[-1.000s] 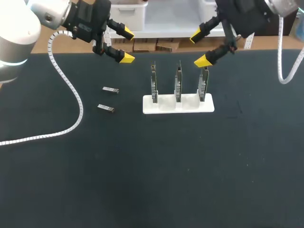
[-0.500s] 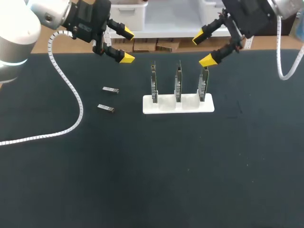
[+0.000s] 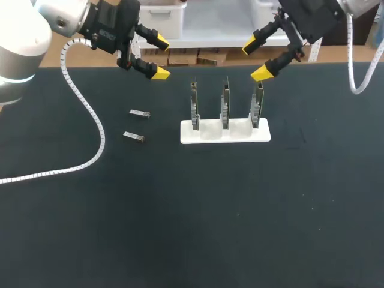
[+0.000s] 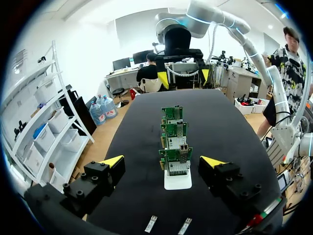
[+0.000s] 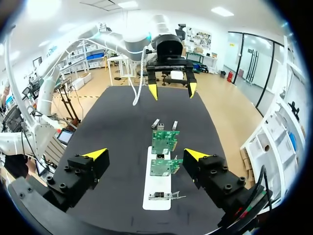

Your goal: Pick up the optical module with the left hand, and insert it into the network port with the right hand.

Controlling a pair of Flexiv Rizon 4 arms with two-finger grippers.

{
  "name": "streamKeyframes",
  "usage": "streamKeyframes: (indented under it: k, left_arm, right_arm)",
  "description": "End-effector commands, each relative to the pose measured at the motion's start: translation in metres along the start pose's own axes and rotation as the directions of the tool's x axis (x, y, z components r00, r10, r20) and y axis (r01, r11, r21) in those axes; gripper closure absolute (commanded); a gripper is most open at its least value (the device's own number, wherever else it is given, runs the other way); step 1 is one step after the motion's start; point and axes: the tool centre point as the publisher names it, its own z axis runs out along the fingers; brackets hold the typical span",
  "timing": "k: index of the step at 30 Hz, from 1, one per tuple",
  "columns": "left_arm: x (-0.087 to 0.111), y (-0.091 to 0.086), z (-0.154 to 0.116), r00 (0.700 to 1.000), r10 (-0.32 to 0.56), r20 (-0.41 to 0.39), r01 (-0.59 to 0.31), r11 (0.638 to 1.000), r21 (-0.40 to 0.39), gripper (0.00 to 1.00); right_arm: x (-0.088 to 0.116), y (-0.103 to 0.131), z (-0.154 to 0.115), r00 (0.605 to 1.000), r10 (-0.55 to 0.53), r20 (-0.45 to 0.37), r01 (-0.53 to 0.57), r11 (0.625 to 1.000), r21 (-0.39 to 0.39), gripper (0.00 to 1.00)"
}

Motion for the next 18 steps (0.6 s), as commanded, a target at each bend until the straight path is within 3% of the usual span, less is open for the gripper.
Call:
streamKeyframes:
  k: [1, 18]
  left_arm:
    - [-0.001, 0.000, 0.000, 1.000, -0.003, -0.007, 0.003, 1.000, 0.000, 0.00]
    - [-0.001, 0.000, 0.000, 1.000, -0.003, -0.007, 0.003, 1.000, 0.000, 0.00]
  right_arm:
    - [0.002, 0.001, 0.003, 1.000, 0.005, -0.002, -0.005, 1.000, 0.007, 0.00]
    - [0.005, -0.012, 0.007, 0.999, 0.037, -0.008, -0.037, 0.999, -0.007, 0.00]
